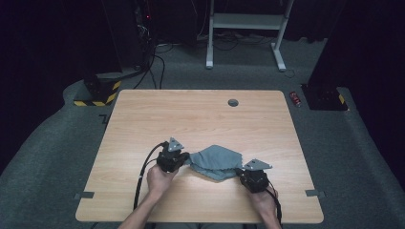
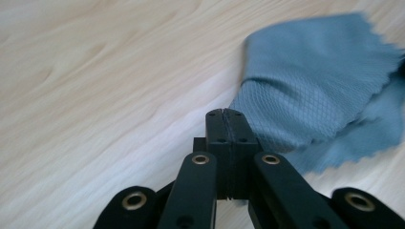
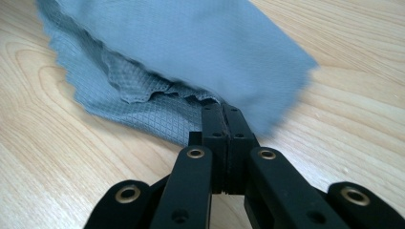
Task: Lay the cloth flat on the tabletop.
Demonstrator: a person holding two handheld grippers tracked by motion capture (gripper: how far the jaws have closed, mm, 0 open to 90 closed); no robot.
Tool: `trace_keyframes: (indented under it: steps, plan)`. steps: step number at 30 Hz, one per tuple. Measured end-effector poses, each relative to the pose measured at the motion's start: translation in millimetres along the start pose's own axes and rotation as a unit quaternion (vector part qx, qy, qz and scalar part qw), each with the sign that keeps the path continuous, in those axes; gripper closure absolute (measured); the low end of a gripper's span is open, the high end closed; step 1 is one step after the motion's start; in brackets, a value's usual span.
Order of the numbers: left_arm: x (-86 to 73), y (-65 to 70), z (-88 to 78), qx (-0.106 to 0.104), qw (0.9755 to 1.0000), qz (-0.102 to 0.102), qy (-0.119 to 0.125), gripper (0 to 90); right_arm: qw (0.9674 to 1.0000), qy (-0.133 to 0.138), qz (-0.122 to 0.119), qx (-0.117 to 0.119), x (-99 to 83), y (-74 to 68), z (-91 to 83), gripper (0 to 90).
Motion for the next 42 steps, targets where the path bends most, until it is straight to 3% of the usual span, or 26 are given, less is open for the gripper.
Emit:
trace_keyframes:
  steps: [4,6,7,8,11,15,16,18,22,24,27,30,32,33,35,36,38,40,42]
  plan:
    - [-21.3,-8.9,8.1,0.008,0.9988,-0.013,-0.047,90.0,1.0000,0.002,0.000,0.007,0.1,-3.2,-0.8,89.6]
    - [-21.0,-6.1,7.1,0.009,0.9992,-0.010,-0.037,86.7,0.9999,-0.003,-0.009,0.004,1.5,-6.1,0.8,89.5]
    - [-21.0,-6.1,7.1,0.009,0.9992,-0.010,-0.037,79.8,0.9999,-0.003,-0.009,0.004,1.5,-6.1,0.8,89.5]
    - [-15.4,4.8,3.4,-0.018,0.9997,-0.005,-0.013,72.7,0.9999,-0.002,-0.010,0.006,2.5,-6.6,1.5,88.5]
    - [-6.3,28.1,-0.1,-0.044,0.9981,0.043,0.002,60.8,1.0000,-0.002,-0.002,0.008,3.3,-7.3,1.2,82.6]
    - [-0.5,54.1,7.3,-0.065,0.9942,0.085,-0.007,52.8,0.9999,0.004,-0.007,0.012,7.2,-9.6,0.6,79.5]
    - [-0.5,54.1,7.3,-0.065,0.9942,0.085,-0.007,51.9,0.9999,0.004,-0.007,0.012,7.2,-9.6,0.6,79.5]
    - [0.4,68.0,19.3,-0.068,0.9915,0.109,-0.021,50.2,0.9999,0.001,-0.009,0.015,8.6,-12.3,3.6,80.9]
    - [-1.2,76.9,33.3,-0.069,0.9896,0.121,-0.037,48.4,0.9998,-0.004,-0.013,0.015,8.1,-13.3,7.6,84.4]
    - [-1.8,77.0,36.9,-0.063,0.9889,0.128,-0.043,53.3,0.9999,-0.004,-0.010,0.013,6.8,-12.4,7.8,86.2]
    - [0.4,74.2,37.6,-0.063,0.9906,0.115,-0.040,67.3,0.9999,-0.003,-0.010,0.011,4.7,-9.9,7.8,87.7]
    - [4.1,70.4,34.4,-0.059,0.9912,0.114,-0.033,80.5,0.9999,-0.004,-0.009,0.009,3.8,-9.4,7.5,88.5]
    - [7.6,67.8,32.1,-0.059,0.9922,0.107,-0.027,85.9,0.9999,-0.004,-0.011,0.008,3.8,-9.6,7.6,88.6]
    - [7.6,67.8,32.1,-0.059,0.9922,0.107,-0.027,87.2,0.9999,-0.004,-0.011,0.008,3.8,-9.6,7.6,88.6]
    - [12.5,61.5,27.4,-0.073,0.9941,0.078,-0.017,90.0,0.9999,-0.004,-0.013,0.007,3.7,-9.6,7.4,88.8]
    - [12.5,61.5,27.4,-0.073,0.9941,0.078,-0.017,90.0,0.9999,-0.004,-0.013,0.007,3.7,-9.6,7.4,88.8]
    - [15.1,53.5,24.1,-0.072,0.9955,0.060,-0.012,90.0,0.9999,-0.005,-0.014,0.006,3.6,-9.9,7.2,88.9]
    - [15.4,50.9,23.5,-0.070,0.9959,0.057,-0.011,90.0,0.9998,-0.004,-0.017,0.006,3.8,-9.6,7.4,88.9]
    - [15.6,50.2,21.6,-0.082,0.9953,0.051,-0.010,90.0,0.9998,-0.005,-0.017,0.006,3.9,-9.7,7.3,88.9]
Point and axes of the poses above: each handheld gripper's, and its own axes: z roughly forward along the jaws, x roughly out of its top, y roughly to its right, the point moved 8 cm from there along z, roughly forward along the jaws, and after that the axes turned 6 degrees about -z, right-handed, at the moved point
